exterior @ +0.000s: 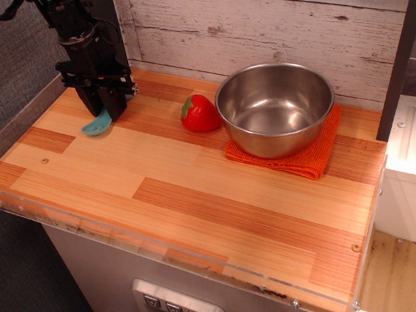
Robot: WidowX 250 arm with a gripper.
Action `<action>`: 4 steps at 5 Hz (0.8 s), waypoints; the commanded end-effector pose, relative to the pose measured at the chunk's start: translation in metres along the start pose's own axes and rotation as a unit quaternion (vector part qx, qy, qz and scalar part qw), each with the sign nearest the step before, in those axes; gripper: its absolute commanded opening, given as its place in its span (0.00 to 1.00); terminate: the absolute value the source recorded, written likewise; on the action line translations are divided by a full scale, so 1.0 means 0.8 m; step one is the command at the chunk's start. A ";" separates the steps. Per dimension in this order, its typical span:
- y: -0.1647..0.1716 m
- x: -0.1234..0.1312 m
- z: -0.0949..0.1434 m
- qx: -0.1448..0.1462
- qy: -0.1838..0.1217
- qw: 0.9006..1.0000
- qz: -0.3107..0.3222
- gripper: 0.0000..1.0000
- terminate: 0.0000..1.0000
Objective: Move the blue brush below the pot in the table.
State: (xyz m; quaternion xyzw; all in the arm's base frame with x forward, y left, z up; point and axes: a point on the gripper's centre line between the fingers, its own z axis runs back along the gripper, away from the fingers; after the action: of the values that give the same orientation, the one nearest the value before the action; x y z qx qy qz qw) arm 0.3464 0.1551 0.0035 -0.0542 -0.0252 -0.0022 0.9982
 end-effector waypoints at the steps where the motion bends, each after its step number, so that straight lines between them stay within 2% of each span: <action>1: -0.038 -0.032 0.096 -0.037 -0.101 0.992 0.059 0.00 0.00; 2: -0.085 -0.057 0.144 -0.047 -0.117 0.991 0.037 0.00 0.00; 3: -0.141 -0.078 0.122 -0.068 -0.078 0.995 -0.005 0.00 0.00; 4: -0.198 -0.095 0.081 -0.060 -0.056 0.996 -0.024 0.00 0.00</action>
State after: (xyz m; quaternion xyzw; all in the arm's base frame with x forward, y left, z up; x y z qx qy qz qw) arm 0.2604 -0.0013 0.0645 -0.1186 -0.0502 -0.0291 0.9912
